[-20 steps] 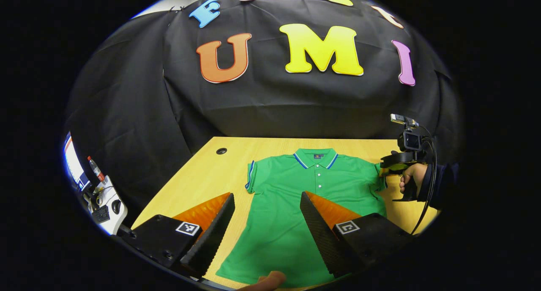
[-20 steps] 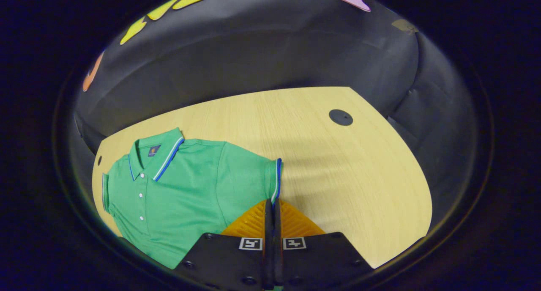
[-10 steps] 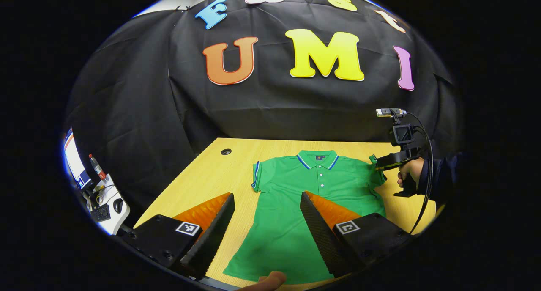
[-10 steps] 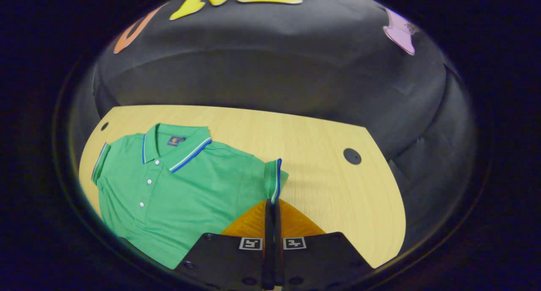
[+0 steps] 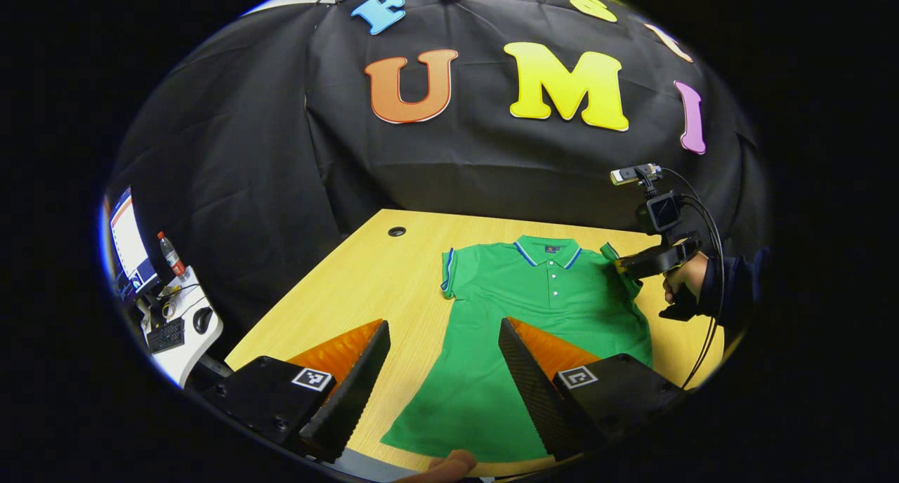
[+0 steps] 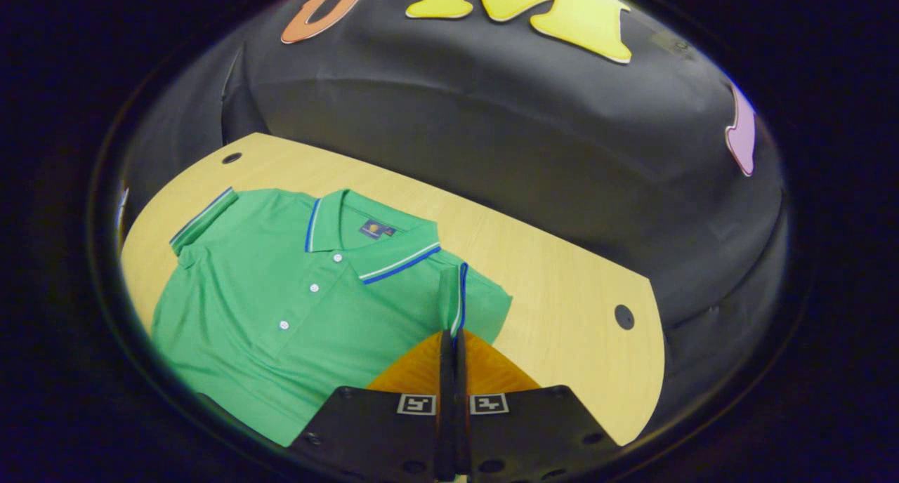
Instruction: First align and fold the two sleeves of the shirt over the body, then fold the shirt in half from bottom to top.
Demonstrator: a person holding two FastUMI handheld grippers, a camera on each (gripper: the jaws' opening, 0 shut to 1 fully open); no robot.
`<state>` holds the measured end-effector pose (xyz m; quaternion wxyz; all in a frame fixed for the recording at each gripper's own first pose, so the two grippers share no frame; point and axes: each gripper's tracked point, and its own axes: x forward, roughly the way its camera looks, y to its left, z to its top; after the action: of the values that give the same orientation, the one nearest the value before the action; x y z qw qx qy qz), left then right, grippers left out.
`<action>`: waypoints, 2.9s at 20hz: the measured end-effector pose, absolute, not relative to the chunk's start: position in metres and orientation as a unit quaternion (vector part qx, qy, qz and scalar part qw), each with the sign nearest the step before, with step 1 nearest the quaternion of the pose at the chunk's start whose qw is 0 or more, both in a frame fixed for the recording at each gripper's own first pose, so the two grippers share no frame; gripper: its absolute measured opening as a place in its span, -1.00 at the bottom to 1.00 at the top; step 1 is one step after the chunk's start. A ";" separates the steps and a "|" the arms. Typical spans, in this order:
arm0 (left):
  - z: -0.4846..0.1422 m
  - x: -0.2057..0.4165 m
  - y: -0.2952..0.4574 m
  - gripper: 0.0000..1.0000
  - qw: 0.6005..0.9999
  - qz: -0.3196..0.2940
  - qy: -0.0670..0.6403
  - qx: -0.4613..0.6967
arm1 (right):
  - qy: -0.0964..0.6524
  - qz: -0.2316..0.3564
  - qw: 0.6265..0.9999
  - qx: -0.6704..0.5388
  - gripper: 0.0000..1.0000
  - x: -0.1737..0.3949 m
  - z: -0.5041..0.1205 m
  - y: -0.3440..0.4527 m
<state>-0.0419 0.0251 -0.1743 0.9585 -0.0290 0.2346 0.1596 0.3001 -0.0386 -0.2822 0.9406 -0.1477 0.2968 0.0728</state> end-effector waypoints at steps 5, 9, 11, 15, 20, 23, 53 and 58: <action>-0.169 -0.046 0.028 1.00 0.960 0.163 0.226 -0.024 | 0.305 0.082 0.937 -0.149 -0.94 0.294 -0.294 -0.016; -0.171 -0.050 0.026 1.00 0.959 0.160 0.228 -0.052 | 0.310 0.077 0.936 -0.149 -0.94 0.295 -0.305 -0.013; -0.167 -0.052 0.029 1.00 0.959 0.162 0.224 -0.057 | 0.314 0.079 0.935 -0.146 -0.93 0.294 -0.309 -0.012; -0.159 -0.052 0.036 1.00 0.963 0.159 0.214 -0.040 | 0.322 0.079 0.934 -0.137 -0.91 0.289 -0.311 -0.006; -0.138 -0.048 0.042 1.00 0.971 0.149 0.185 -0.028 | 0.327 0.084 0.935 -0.110 -0.39 0.278 -0.306 0.007; -0.131 -0.046 0.049 1.00 0.973 0.144 0.177 -0.030 | 0.328 0.081 0.937 -0.085 0.21 0.266 -0.294 0.012; -0.296 0.236 0.103 1.00 0.968 0.049 0.240 -0.060 | 0.048 -0.110 0.993 0.014 0.83 -0.001 0.028 -0.065; -0.315 0.251 0.104 0.99 0.959 0.060 0.267 -0.070 | 0.066 -0.096 0.993 0.012 0.84 -0.005 0.023 -0.056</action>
<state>0.2512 0.1036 -0.3154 0.9593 -0.0702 0.2669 0.0603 -0.0048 -0.0558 0.0230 0.9931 0.0118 0.0663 -0.0963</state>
